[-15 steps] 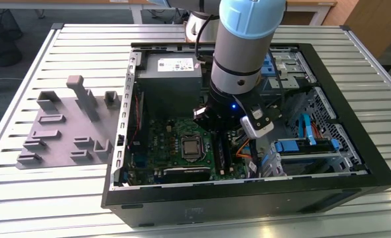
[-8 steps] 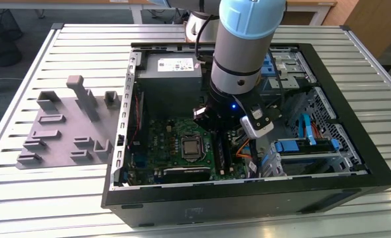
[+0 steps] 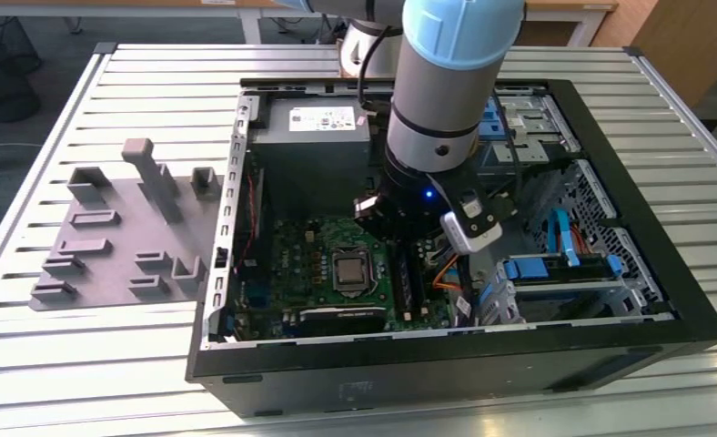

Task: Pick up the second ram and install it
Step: 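Insert the second ram into the second slot, then press down the second ram until it locks into place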

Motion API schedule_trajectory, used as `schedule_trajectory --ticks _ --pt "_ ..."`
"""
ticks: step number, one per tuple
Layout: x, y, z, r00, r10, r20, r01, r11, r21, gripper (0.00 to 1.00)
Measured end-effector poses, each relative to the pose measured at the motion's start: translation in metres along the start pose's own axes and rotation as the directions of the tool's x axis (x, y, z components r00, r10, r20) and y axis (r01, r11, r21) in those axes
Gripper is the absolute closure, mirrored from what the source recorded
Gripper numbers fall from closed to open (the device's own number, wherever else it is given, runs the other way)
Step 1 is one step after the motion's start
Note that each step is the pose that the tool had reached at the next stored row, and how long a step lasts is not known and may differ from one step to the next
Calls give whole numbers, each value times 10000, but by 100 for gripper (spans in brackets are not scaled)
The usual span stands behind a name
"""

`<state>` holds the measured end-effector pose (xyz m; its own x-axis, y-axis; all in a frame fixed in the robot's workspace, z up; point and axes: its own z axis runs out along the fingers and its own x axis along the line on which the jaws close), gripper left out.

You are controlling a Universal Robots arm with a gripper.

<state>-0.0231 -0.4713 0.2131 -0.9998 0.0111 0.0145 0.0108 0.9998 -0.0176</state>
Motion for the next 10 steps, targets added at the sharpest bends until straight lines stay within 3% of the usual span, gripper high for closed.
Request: schedule_trajectory --ticks 10 --pt "-1 1 20 10000 60 -3 -60 10000 -2 86"
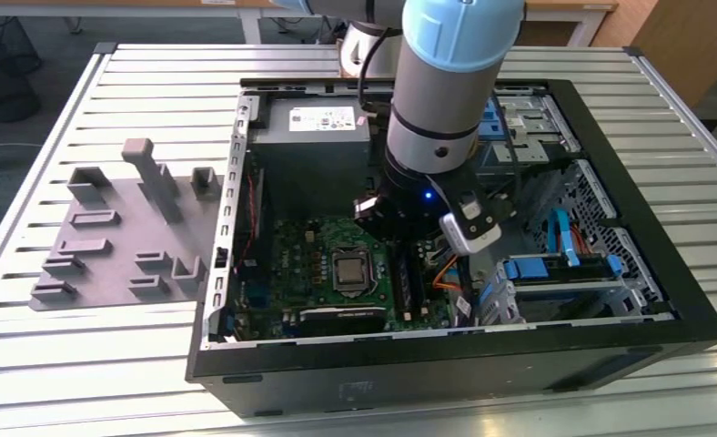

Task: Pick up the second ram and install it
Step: 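Press down the second ram until it locks into place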

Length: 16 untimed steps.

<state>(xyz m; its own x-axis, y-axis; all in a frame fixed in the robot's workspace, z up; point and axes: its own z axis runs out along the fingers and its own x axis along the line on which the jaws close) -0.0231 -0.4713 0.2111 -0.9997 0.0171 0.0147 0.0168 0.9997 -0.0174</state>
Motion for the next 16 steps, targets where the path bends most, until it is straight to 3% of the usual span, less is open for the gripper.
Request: schedule_trajectory --ticks 16 --pt "0 1 36 10000 2 -16 -2 10000 1 86"
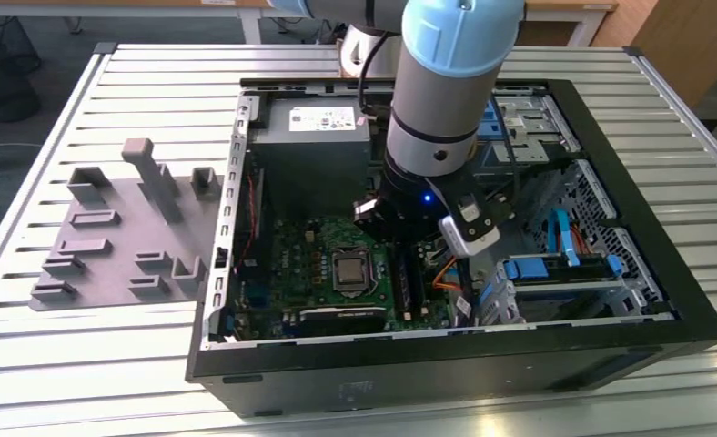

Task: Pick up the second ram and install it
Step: 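Press down the second ram until it locks into place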

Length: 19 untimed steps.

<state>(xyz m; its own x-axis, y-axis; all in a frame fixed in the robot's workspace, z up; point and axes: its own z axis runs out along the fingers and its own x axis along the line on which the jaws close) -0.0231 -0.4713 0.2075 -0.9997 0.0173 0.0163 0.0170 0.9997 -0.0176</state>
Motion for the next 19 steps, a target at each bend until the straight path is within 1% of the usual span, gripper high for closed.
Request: schedule_trajectory --ticks 19 --pt "-1 1 71 10000 0 0 0 10000 2 86"
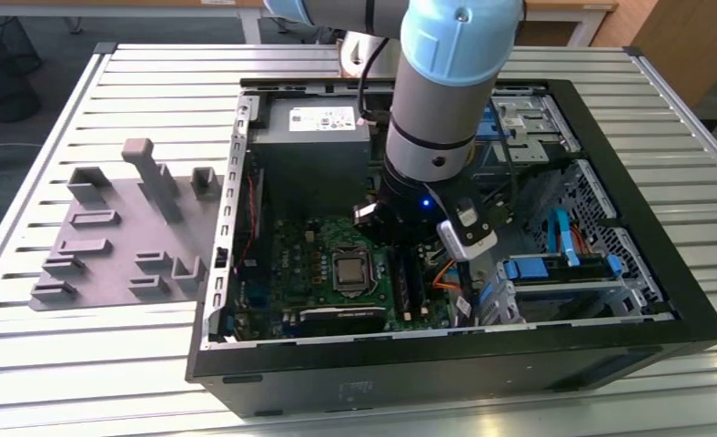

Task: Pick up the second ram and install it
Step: 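Press down the second ram until it locks into place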

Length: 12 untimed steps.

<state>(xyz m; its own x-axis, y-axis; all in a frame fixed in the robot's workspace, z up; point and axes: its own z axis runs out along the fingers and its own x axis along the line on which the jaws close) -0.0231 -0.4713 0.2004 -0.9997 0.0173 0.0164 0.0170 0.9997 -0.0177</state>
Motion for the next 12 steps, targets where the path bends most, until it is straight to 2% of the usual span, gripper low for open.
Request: schedule_trajectory --ticks 12 --pt "0 1 3 10000 0 1 0 10000 -2 85"
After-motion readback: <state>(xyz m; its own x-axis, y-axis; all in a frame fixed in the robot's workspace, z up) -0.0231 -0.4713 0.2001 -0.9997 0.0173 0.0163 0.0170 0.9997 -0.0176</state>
